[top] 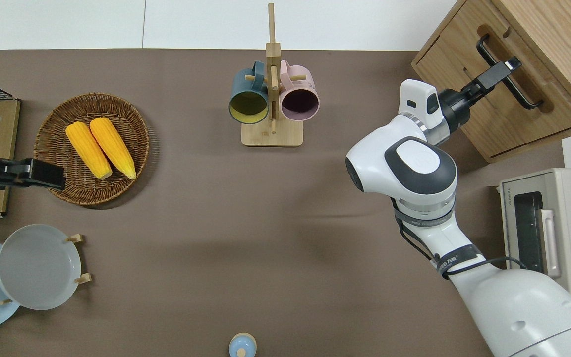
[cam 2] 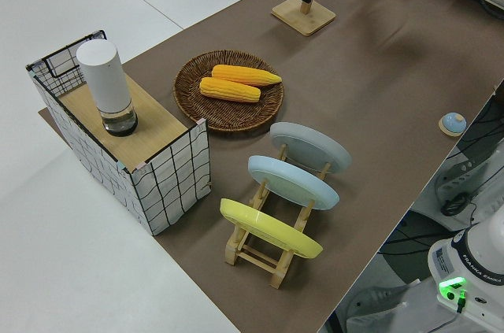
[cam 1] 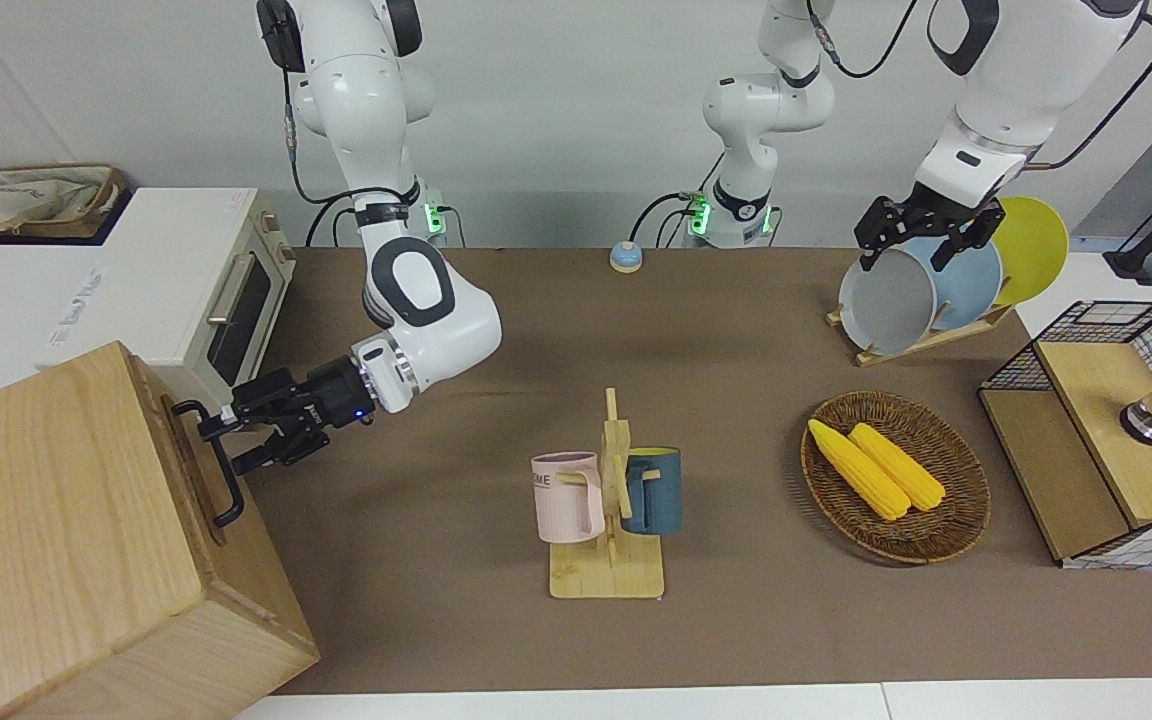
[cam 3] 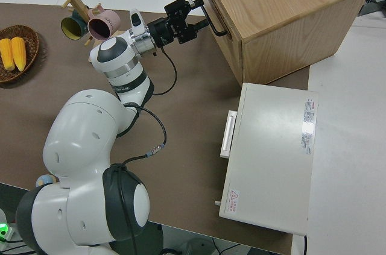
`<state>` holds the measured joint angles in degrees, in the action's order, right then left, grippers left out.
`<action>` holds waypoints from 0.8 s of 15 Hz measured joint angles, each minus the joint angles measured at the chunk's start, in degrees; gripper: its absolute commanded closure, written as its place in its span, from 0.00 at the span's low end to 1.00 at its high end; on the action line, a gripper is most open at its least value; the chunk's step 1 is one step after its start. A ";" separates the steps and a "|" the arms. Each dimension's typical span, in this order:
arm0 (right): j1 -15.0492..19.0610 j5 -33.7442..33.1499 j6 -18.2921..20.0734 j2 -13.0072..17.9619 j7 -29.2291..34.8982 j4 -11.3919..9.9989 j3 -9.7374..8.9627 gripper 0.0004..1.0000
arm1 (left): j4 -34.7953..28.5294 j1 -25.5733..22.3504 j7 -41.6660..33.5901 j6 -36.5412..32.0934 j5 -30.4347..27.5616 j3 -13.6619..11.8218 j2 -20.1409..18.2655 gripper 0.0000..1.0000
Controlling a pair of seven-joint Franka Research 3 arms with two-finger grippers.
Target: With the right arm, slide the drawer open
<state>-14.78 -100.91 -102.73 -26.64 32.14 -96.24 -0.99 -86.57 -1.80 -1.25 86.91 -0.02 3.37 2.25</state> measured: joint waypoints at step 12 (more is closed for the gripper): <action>0.28 -0.07 -0.60 -0.25 0.85 -0.33 0.04 1.00 | 0.00 0.00 0.00 0.00 0.00 0.00 0.00 0.01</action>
<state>-14.50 -100.98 -103.33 -26.89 32.99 -96.57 -0.94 -86.57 -1.80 -1.25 86.91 -0.02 3.37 2.25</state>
